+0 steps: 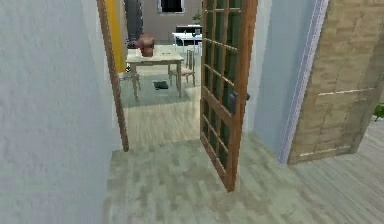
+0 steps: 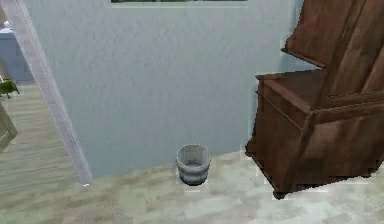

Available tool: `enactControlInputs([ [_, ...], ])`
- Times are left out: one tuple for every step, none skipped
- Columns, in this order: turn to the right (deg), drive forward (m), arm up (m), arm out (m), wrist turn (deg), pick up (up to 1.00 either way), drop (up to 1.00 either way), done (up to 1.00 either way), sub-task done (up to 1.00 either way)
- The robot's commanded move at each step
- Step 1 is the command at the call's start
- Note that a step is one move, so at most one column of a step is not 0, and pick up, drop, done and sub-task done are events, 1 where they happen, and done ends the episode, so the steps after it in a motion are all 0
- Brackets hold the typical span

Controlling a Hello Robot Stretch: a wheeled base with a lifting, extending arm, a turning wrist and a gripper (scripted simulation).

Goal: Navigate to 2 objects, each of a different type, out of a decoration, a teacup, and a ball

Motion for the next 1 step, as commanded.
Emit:
enactControlInputs([
  [0.0, 0.05, 0.0, 0.0, 0.0, 0.0, 0.0, 0.0, 0.0],
])
